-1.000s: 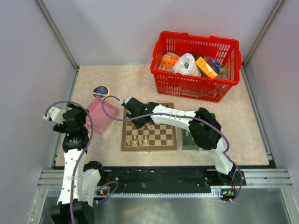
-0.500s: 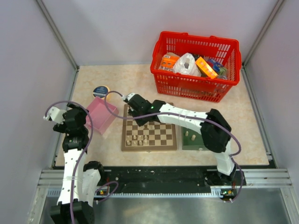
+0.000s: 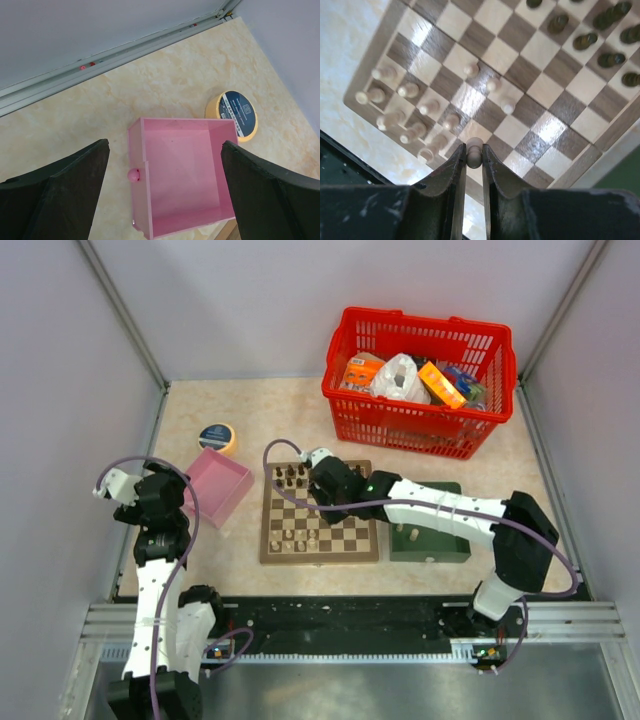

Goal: Set up the chess pieces on the board

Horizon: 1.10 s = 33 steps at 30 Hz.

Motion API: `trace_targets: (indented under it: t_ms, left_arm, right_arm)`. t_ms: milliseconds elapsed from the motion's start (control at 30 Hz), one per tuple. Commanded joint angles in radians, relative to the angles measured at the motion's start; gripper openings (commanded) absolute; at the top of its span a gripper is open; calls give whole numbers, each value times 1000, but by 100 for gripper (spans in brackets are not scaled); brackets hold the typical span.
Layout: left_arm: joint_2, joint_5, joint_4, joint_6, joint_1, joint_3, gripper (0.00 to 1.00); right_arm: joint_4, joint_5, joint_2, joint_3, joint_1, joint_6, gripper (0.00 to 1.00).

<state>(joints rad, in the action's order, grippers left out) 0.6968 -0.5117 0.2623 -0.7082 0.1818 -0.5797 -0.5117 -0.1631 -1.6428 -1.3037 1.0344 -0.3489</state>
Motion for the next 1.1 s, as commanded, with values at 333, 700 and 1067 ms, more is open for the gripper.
trace_targets:
  t_ms: [333, 700, 1067]
  left_arm:
    - [-14, 7, -20, -2, 7, -11, 99]
    - [-10, 4, -20, 1, 7, -9, 99]
    - [-8, 6, -23, 0, 7, -5, 99]
  right_arm:
    - [49, -16, -90, 37, 58, -61, 16]
    - [47, -50, -132, 38, 59, -76, 16]
    - [47, -41, -153, 34, 59, -75, 16]
